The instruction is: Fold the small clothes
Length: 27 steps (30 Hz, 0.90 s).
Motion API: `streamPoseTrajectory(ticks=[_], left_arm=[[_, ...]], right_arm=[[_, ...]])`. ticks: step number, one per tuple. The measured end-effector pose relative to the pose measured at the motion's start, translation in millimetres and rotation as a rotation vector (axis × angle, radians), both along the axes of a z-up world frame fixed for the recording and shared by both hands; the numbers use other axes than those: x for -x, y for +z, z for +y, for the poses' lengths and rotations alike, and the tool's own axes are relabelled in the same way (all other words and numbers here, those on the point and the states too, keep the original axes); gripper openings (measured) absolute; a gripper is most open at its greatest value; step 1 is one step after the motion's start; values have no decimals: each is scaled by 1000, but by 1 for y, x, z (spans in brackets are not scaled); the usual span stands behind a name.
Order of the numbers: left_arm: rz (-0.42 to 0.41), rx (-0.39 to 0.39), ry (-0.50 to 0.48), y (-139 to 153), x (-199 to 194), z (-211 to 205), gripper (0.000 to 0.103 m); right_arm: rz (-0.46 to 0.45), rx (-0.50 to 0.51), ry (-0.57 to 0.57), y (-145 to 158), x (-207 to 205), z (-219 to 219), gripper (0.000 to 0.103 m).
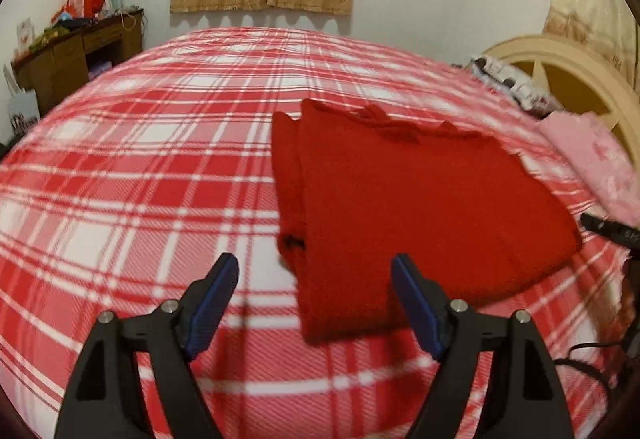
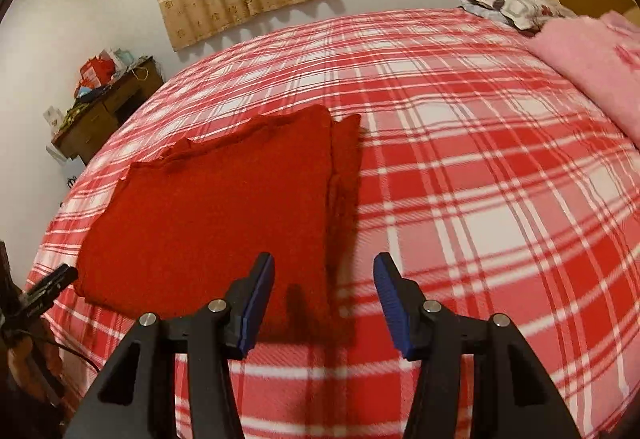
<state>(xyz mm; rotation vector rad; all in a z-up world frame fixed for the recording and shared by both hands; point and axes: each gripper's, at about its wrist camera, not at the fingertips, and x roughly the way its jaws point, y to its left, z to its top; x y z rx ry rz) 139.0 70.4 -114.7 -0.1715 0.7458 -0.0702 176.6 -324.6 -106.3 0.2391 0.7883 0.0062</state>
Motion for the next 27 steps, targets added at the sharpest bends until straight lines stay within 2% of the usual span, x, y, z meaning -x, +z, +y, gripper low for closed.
streamPoseTrajectory(ticks=[3,6,8,13,19,22,24,25,26,27], left_arm=[[4,5,-4,-3,-3,0,79],[9,9,-12,-3,-8,-1,67],[14,40,-34,-3,-8,-1,61],[-4,74,-49,-1,1,1,61],[38,138,-35,-10,-12,4,61],[45,123,-40,-13,-13,0,61],[52,112,-27,-15,-14,0,42],[58,121,-29,-16,-14,1,27],[61,127,-26,-17,-14,3,21],[62,120,-26,-17,-13,3,21]], right_arm=[[2,-25,22,-3,-1,-2,53],[20,-54,12,-8,-3,-4,51],[20,-76,17,-10,0,-4,51],[6,-69,43,-11,13,-4,51],[-8,-68,55,-7,0,-3,51],[-4,-56,80,-6,-8,5,42],[6,-34,85,-6,-12,11,37],[11,-30,86,-7,-14,13,35],[16,-31,87,-8,-15,14,33],[26,-28,88,-10,-15,14,29]])
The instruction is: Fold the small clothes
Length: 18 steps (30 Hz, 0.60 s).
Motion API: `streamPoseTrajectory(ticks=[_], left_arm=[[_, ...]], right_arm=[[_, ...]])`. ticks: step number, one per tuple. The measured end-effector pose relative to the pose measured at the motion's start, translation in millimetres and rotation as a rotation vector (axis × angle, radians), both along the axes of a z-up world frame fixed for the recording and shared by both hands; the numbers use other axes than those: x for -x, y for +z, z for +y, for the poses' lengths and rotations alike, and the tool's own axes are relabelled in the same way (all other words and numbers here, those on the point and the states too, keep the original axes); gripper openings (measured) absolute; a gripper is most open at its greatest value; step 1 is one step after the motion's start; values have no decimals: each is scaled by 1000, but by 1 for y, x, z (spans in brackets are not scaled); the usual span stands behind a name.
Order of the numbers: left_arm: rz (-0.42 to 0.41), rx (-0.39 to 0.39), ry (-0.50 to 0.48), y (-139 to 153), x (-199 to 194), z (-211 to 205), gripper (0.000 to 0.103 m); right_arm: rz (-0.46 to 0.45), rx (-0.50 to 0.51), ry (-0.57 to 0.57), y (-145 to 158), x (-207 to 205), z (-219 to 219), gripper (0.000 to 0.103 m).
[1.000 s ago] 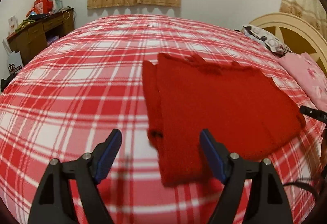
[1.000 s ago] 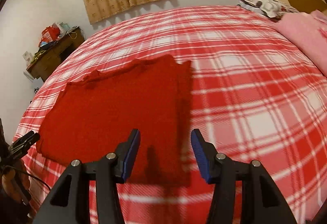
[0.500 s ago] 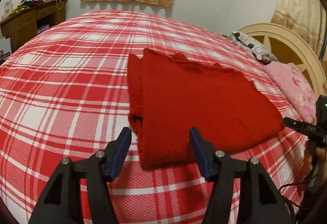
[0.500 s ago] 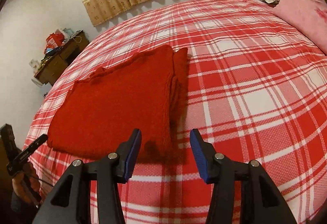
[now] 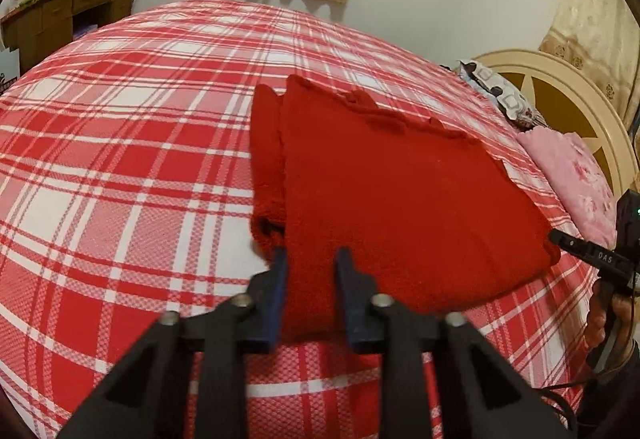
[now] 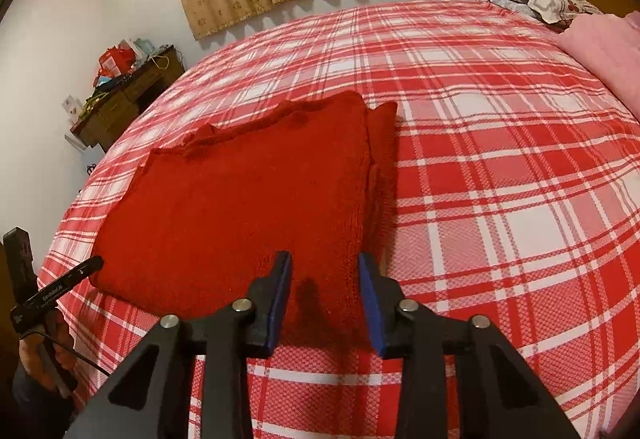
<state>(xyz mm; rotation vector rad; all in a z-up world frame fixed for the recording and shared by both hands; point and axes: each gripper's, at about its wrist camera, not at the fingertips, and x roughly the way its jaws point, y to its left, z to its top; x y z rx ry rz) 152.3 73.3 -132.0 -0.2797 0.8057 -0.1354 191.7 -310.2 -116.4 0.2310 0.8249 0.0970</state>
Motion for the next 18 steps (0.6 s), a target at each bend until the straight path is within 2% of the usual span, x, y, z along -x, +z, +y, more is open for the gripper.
streamPoseTrajectory(ticks=[4,9,13,18], left_arm=[[6,-10,-4,-1,2,2,15],[21,17,2,-2,1,6,14],[13,-5,-16,0,1,3,9],[-16,0,-24,11,9,10,8]], right_arm=[[25,27,-10,-7,1,-1,20],[45,6,-16,-11,1,-7,20],[62,1,-1,-14,0,-5,7],[27,-28,20,-1,21,-7,6]])
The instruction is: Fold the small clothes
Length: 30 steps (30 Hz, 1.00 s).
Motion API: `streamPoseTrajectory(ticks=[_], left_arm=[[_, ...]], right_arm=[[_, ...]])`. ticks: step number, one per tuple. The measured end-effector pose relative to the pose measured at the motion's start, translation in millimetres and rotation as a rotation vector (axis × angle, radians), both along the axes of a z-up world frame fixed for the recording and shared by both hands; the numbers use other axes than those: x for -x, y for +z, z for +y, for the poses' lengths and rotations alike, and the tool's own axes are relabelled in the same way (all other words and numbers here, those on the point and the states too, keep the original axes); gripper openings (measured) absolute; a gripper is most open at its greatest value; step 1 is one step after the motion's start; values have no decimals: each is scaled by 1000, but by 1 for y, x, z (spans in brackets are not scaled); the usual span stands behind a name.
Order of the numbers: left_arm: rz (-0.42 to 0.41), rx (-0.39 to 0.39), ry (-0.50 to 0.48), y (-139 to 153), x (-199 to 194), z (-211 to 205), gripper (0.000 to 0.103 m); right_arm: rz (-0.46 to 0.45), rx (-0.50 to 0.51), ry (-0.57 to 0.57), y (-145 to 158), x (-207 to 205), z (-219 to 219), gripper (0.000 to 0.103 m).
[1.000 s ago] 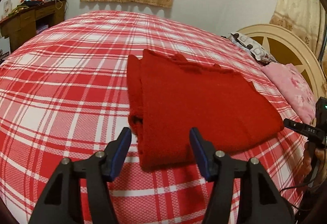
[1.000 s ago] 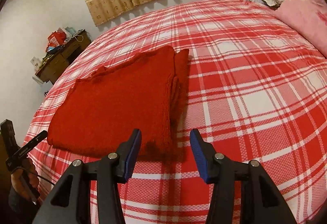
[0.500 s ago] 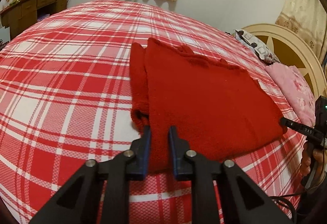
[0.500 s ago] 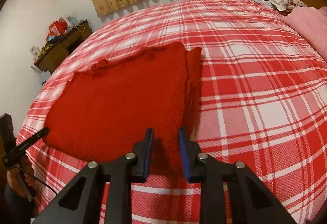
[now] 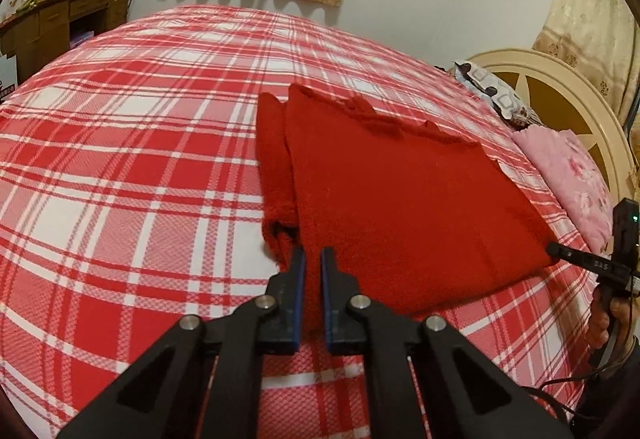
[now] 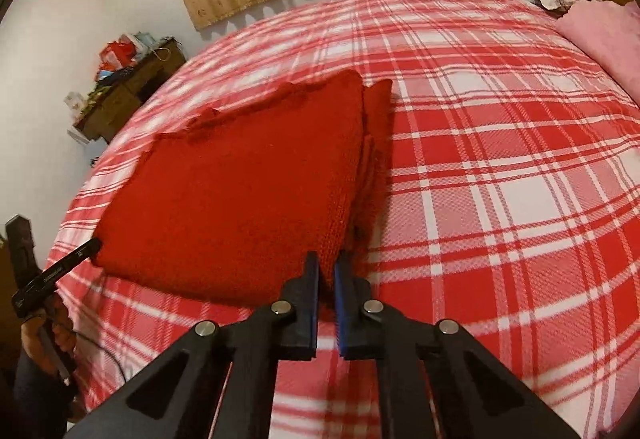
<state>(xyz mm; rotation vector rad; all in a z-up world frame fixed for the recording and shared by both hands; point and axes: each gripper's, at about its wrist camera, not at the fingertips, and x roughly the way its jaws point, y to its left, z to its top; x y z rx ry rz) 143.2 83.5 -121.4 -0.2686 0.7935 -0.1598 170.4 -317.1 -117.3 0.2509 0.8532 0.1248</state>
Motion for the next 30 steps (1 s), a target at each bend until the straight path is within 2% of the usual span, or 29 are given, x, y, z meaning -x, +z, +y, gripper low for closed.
streamPoseTrajectory(ticks=[2,6,9,12,14,16,19,22,24,25,27,28,30], left_arm=[[11,6,-3,-4,0,3,8],[29,7,4,-16,-1,3,8],[19,-16,4,-13,2,-3,8],[18,-30,3,-13,6,-4,8],[20,-14,7,-14,7,-1,8],[21,-4,9,-14,8,1,8],[15,-16,5,-14,9,-2,8],[14,-20,15,-14,9,-3,15],[21,-22,25,-14,9,-3,17],[26,-20,28,-15,9,-2,22],[39,-26,45,-18,11,0,30],[43,-30,51,-19,11,0,34],[40,-36,49,-20,12,0,35]], right_arm=[[8,4,1,-3,8,-2,6],[55,3,-18,-24,0,-10,6],[39,-24,-34,-22,-4,-15,7],[18,2,-44,-15,-5,-12,8],[2,30,-71,-8,-2,-10,14],[-26,85,-123,3,2,-8,43],[-96,54,-100,18,6,3,46],[-101,65,-24,23,-7,28,46],[-102,63,36,19,-18,45,46],[-85,80,52,11,-26,53,46],[-14,122,44,-8,-37,62,46],[52,126,41,-23,-42,65,47],[31,191,23,-21,-32,77,47]])
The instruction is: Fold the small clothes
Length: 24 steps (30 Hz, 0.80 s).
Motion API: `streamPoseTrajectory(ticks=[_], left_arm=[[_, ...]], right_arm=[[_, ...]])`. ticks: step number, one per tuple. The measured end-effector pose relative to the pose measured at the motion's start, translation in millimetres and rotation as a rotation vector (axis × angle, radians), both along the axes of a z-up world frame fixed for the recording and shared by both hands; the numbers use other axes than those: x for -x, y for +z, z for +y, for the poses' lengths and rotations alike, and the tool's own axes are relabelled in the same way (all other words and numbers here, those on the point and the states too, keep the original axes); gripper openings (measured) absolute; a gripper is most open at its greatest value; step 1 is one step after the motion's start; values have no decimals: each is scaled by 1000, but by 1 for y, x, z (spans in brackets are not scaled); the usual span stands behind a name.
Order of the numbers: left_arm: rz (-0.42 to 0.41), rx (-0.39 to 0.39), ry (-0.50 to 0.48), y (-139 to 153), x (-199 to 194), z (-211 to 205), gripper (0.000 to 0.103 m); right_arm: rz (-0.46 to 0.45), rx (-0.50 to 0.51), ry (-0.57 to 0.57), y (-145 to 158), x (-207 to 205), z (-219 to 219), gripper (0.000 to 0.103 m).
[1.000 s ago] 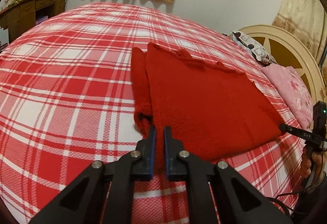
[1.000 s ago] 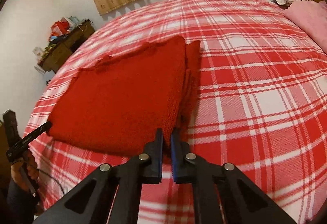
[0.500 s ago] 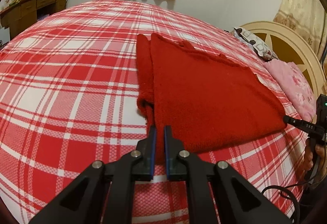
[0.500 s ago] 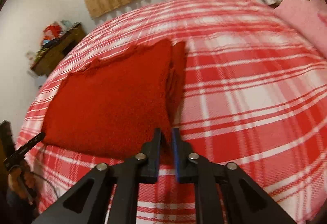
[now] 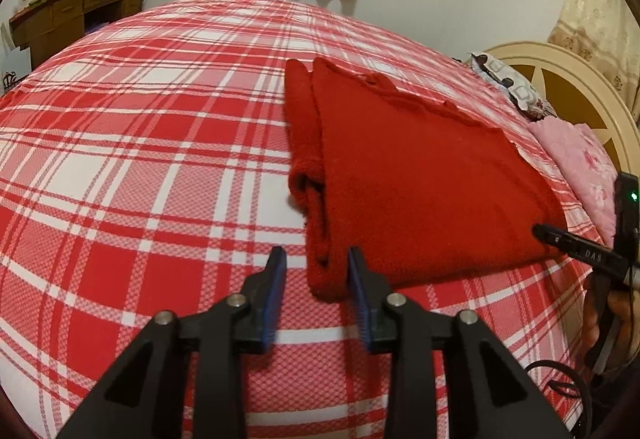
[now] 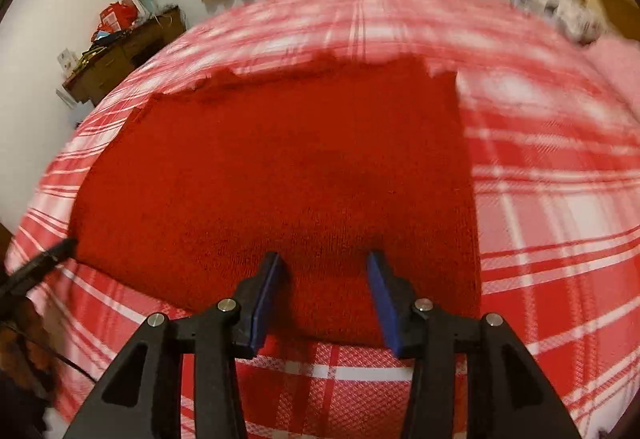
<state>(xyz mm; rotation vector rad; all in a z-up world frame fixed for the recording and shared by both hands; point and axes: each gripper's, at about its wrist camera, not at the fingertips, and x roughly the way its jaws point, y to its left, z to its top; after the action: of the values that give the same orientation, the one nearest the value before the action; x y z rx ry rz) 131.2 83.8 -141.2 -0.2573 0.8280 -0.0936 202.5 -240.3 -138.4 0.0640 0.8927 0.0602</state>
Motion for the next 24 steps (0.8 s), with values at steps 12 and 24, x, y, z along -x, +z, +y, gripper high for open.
streamPoseTrajectory(ticks=[12,24], left_arm=[[-9,-34,-12,-1,-1,-5,36],[-5,-16,-29,2,7,-1,53]], right_arm=[[-22,-15,184,6,-32,111,47],[-56,63,224,-5,-1,110,50]])
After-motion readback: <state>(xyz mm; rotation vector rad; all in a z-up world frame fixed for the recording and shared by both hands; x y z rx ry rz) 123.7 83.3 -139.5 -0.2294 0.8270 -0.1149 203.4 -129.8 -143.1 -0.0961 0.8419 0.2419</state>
